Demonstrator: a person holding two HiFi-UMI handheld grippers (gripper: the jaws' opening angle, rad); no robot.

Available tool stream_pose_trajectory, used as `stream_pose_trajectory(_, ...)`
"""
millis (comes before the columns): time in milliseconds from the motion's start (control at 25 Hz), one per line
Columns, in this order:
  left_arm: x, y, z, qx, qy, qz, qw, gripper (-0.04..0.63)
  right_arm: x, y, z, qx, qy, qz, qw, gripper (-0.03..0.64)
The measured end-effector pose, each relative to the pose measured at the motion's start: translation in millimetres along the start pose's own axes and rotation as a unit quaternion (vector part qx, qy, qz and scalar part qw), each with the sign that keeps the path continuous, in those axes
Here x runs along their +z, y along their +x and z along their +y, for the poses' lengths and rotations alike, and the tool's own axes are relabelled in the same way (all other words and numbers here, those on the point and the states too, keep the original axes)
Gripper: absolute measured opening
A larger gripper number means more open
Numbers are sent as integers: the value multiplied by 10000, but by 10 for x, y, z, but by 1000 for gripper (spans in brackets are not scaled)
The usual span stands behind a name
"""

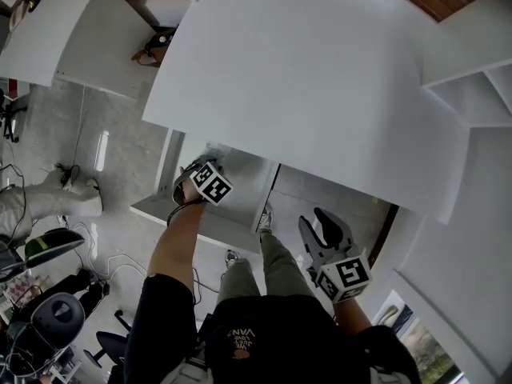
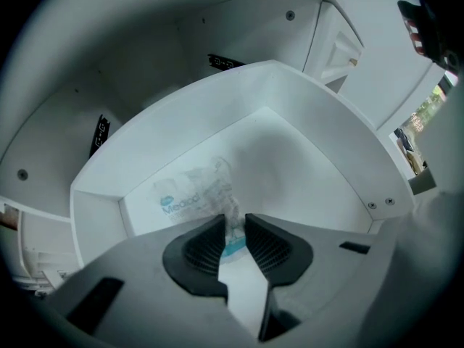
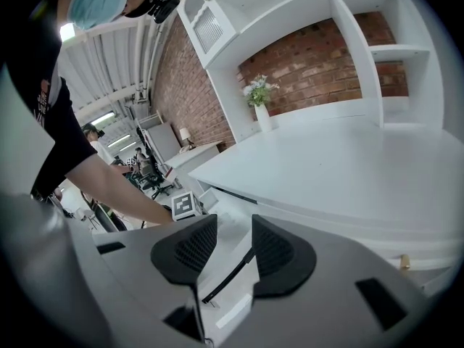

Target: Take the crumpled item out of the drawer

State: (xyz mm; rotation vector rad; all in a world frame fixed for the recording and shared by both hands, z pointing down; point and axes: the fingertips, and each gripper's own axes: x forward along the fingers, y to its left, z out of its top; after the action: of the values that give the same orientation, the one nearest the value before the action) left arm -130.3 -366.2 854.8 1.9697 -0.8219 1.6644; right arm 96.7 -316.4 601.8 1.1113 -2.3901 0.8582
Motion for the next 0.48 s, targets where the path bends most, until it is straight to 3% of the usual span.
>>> stream_pose_trajectory(120, -10, -58, 46, 75, -27, -91, 9999, 31, -3, 20, 75, 68, -55, 2, 10000, 141)
stream_pose_trajectory(480, -82, -398, 82, 196, -93, -424, 9989, 6, 17, 0, 408, 256, -214, -66, 9994, 141)
